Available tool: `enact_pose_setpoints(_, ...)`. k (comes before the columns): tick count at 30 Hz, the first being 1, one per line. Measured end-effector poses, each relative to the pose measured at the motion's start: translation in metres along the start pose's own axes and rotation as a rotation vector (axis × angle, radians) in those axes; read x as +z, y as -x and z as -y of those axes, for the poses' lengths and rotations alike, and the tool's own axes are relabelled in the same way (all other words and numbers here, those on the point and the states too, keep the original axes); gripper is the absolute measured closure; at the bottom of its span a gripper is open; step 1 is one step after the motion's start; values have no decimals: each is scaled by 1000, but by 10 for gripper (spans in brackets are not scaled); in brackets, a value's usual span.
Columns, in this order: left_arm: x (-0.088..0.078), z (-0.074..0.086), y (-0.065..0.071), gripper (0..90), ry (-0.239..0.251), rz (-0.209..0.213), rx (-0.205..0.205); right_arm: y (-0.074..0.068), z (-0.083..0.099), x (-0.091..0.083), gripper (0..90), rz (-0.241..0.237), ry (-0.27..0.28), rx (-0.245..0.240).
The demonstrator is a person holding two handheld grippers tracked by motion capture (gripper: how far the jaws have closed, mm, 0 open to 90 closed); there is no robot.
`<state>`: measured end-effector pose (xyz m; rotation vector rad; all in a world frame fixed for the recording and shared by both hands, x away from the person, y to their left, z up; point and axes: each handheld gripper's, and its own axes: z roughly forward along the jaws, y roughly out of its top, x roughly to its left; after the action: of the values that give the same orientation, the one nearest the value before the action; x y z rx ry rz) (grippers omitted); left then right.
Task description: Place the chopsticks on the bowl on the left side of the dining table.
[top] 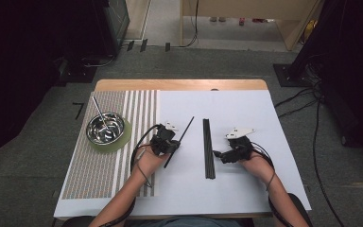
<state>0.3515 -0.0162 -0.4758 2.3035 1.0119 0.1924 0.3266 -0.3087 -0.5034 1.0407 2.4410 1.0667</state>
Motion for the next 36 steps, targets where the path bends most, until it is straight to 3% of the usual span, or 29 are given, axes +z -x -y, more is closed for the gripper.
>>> enact_pose_setpoints(10,-3,0,-7,854,-8,-36,-5,0,0,0,104,0,0,-1)
enact_pose_setpoints(17,-5,0,-7,864,-9,-34,-6,0,0,0,104,0,0,0)
enact_pose_setpoints(20,-5,0,-6,865,-16,-41,12,0,0,0,104,1,0,0)
enact_pose_setpoints(30,-2,3,-5,865,4,-53,-4,0,0,0,104,0,0,-2)
enact_pose_setpoints(36,-3,1,-7,870,-6,-39,-15,0,0,0,104,0,0,-1)
